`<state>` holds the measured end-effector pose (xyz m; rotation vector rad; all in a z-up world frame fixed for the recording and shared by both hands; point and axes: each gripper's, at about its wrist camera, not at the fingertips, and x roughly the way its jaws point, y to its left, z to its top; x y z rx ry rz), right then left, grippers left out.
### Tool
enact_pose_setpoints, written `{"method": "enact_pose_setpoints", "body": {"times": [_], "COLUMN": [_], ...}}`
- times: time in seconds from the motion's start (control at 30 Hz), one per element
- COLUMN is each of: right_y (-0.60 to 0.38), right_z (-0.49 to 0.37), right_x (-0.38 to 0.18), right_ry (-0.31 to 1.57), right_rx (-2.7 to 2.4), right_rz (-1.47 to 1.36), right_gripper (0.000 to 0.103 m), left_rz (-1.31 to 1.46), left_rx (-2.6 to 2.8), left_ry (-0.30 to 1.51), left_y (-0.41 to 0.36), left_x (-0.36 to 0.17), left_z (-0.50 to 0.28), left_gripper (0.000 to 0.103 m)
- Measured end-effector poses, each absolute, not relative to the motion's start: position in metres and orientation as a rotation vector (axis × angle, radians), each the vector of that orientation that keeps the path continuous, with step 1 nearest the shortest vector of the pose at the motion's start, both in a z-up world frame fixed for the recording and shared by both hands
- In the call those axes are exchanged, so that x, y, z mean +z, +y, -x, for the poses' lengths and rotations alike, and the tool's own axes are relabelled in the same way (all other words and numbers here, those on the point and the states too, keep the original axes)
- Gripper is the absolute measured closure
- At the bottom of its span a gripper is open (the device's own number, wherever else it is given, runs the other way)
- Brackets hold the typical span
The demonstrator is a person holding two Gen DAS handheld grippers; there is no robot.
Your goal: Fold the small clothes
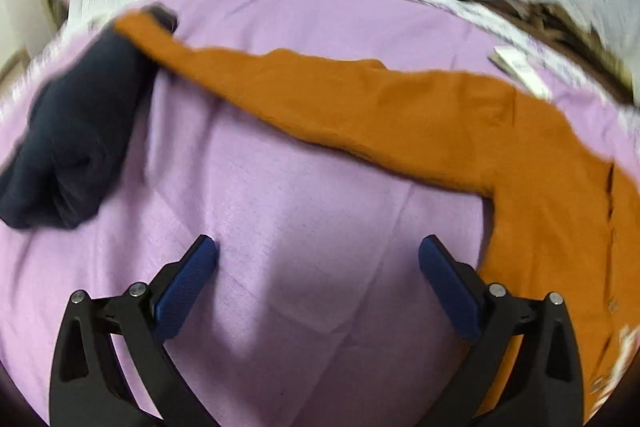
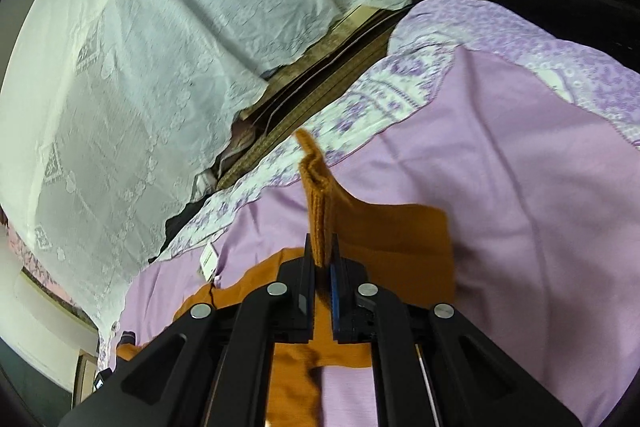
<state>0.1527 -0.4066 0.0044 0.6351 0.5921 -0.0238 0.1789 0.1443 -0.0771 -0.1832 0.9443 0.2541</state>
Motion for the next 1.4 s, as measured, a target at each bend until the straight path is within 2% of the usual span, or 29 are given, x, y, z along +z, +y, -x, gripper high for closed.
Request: {"method": "enact_pose_setpoints", "body": {"times": [0.43,0.87,1.0,1.27,1.37,1.4], "right_y": [-0.324,-0.231,-0.202,-0.159,-0.148,-0.146], "right_z": [-0.187,-0.221,-0.228,-0.239,-0.243,-0.244], "right_x": [0.015,0.015,0.007,-0.042,-0.062,-0.067], "right_ry": [0.629,0.701,0.731,0.859,0.946,0.98], "right_rx": [0.077,0.214,0.256,0.285,0.305,0.313], "right_rz": [-0.561,-0.511,-0.495,-0.439,-0.401,-0.391], "right_gripper": [0.097,0.097,0.097,0.097,0.09,0.081], "left_rz": [0.084,0.019,0.063,0.243,0.261,0.259], "left_rx": [0.195,0.04,0.025,0.01,0.001,-0.002], "left_ry": [0.915,0.833,0.855,0.92,0.91,0.911], "left_y": [0.121,0.055,0.056,0.095,0.098,0.098], "left_x": [-0.071,-0.021,-0.032,-0.056,-0.056,-0.056], "left_z": [-0.18,-0.219,-0.229,-0.235,-0.233,-0.233], "left_gripper": [0.004,0.004,0.004,0.004,0.004,0.004]}}
